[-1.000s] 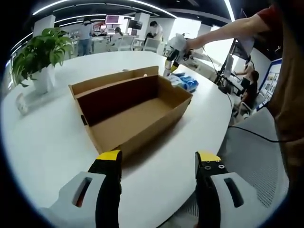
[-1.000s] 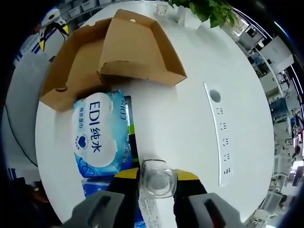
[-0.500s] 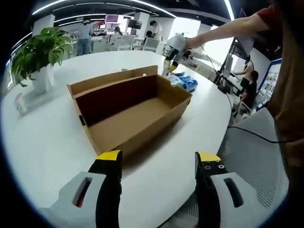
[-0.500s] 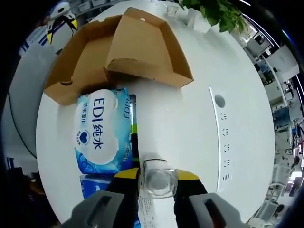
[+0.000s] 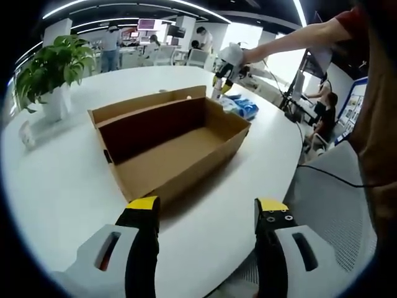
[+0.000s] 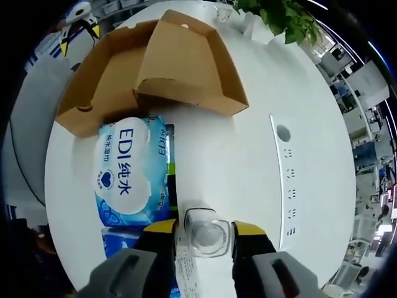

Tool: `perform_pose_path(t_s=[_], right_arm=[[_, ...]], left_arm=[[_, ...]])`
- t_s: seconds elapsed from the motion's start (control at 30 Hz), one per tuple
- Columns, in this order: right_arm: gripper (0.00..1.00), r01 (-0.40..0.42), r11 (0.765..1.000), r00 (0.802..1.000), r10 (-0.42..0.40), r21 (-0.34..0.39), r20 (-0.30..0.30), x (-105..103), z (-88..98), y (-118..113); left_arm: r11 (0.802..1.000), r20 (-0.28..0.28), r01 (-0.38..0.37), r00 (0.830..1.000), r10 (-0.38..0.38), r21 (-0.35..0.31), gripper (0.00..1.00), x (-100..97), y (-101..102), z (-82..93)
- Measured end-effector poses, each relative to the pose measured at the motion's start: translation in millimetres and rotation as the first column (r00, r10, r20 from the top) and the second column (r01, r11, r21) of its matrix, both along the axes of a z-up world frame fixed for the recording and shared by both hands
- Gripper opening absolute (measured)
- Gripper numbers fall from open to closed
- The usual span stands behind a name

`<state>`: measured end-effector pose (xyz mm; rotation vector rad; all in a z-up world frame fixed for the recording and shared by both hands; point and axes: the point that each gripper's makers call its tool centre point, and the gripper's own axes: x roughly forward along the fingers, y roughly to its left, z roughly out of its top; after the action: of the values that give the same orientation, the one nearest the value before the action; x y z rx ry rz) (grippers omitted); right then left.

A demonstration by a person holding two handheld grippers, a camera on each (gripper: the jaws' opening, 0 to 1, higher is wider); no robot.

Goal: Operate the shoe box by opening the lid, removing the specified soft item, and placing it in the target area until the item is outside and the box remains undamaged.

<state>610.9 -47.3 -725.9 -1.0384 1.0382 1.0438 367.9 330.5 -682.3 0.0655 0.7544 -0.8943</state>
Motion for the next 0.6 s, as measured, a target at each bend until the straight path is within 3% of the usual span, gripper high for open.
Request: perform_pose_path(t_s=[0.43,0.6], right_arm=[[0.36,0.102,0.993,0.994,-0.104,0.057,0.036,-6,23.6,-5],[0.37,0.209,0.97,0.974,-0.218,0.129,0.068,-14,37.5,-9]], left_arm=[[1.0,0.025,-0.003,1.0,0.004,-0.018,0.61,4.0,-4,10.4],[0.998,0.043,-0.037,0.998,0.039,-0.044,0.61,10.5,-1,18.3]])
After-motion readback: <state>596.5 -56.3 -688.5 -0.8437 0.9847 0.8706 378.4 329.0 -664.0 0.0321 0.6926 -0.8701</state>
